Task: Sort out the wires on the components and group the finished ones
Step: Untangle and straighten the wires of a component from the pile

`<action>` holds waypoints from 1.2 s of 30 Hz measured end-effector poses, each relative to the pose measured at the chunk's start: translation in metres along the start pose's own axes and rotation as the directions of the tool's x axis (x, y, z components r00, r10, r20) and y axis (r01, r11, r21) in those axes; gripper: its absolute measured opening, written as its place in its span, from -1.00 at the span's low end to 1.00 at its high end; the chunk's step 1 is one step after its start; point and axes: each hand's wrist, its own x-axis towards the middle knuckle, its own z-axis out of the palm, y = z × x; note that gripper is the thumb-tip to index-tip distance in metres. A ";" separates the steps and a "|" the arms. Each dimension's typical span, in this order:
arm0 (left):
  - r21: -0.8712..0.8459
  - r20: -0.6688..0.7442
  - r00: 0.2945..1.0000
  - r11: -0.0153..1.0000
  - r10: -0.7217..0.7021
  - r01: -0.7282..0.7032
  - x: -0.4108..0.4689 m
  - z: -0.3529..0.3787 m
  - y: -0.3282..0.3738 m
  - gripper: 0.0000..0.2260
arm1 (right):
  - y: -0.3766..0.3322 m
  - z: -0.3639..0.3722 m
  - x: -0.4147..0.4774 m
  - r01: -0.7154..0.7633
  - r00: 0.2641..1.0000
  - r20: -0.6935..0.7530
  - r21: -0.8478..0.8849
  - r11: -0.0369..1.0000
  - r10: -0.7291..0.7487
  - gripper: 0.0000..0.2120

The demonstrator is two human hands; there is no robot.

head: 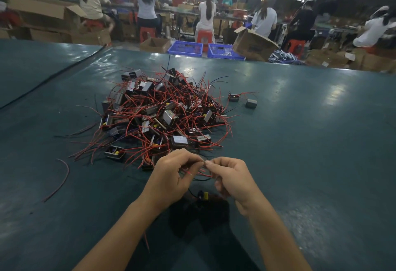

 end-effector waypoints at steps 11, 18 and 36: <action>-0.327 -0.006 0.905 0.856 -0.426 0.401 0.009 -0.016 -0.003 -0.99 | -0.003 -0.005 0.003 0.217 0.953 -0.209 -0.041 0.975 -0.221 -0.82; -0.336 -0.002 0.864 0.814 -0.504 0.474 0.009 -0.014 -0.009 -0.88 | -0.004 -0.006 -0.001 0.378 0.922 -0.088 0.009 0.926 -0.376 -0.84; -0.442 0.062 0.849 0.748 -0.524 0.495 0.009 -0.009 0.000 -0.72 | 0.012 0.006 0.012 0.137 0.958 -0.283 0.335 0.932 -0.039 -0.50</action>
